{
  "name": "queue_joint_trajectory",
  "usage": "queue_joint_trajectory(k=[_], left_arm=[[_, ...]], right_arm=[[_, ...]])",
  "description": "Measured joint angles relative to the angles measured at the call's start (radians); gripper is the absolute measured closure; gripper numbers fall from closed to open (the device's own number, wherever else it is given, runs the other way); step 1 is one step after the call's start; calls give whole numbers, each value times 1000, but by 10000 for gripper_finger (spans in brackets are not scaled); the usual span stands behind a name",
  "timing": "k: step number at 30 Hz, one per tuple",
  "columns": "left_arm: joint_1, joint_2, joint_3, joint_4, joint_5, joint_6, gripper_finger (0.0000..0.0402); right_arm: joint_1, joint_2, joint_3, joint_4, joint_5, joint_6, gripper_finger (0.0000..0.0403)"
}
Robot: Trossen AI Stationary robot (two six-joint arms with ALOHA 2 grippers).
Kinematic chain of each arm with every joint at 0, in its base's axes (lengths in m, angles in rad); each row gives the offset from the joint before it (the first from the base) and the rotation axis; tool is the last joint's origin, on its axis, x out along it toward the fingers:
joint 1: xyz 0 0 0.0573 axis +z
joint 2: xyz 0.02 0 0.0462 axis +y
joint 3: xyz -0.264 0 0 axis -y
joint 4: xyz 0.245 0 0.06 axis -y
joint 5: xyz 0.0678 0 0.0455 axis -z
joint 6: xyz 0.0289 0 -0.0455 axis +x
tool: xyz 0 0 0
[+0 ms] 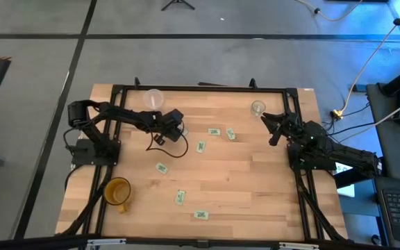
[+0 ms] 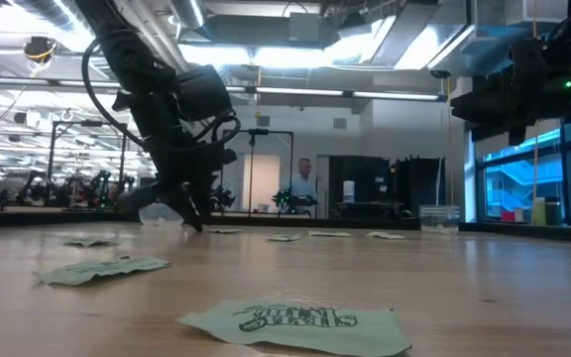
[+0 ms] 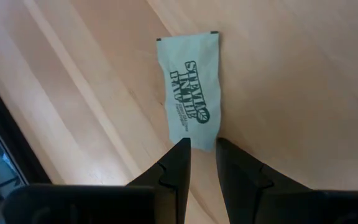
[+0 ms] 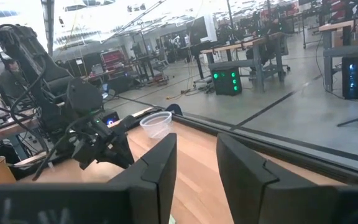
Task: Pick and place Stevia / Truvia into bins
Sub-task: Put the green stevia packet into the transparent container
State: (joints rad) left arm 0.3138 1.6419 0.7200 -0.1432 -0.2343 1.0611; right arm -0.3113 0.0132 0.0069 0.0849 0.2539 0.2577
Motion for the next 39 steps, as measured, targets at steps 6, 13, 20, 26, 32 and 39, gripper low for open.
queue_joint_trajectory(k=[6, 13, 20, 26, 32, 39], left_arm=[[0, 1, 0, 0, 16, -1, 330], [-4, 1, 0, -5, 46, -2, 349], [-10, 2, -1, -7, 76, -64, 385], [-13, 2, -2, -3, 63, -131, 399], [-11, -59, 16, 18, -18, -266, 400], [15, -253, 79, -4, 39, -515, 400]], right_arm=[[0, 0, 0, 0, 0, -1, 285], [0, 0, 0, -2, 0, 0, 285], [0, 0, 0, -13, 0, 0, 285], [0, 0, 0, -20, 0, 0, 285], [0, 0, 0, -19, -1, 0, 285], [0, 0, 0, -17, 0, 0, 285]])
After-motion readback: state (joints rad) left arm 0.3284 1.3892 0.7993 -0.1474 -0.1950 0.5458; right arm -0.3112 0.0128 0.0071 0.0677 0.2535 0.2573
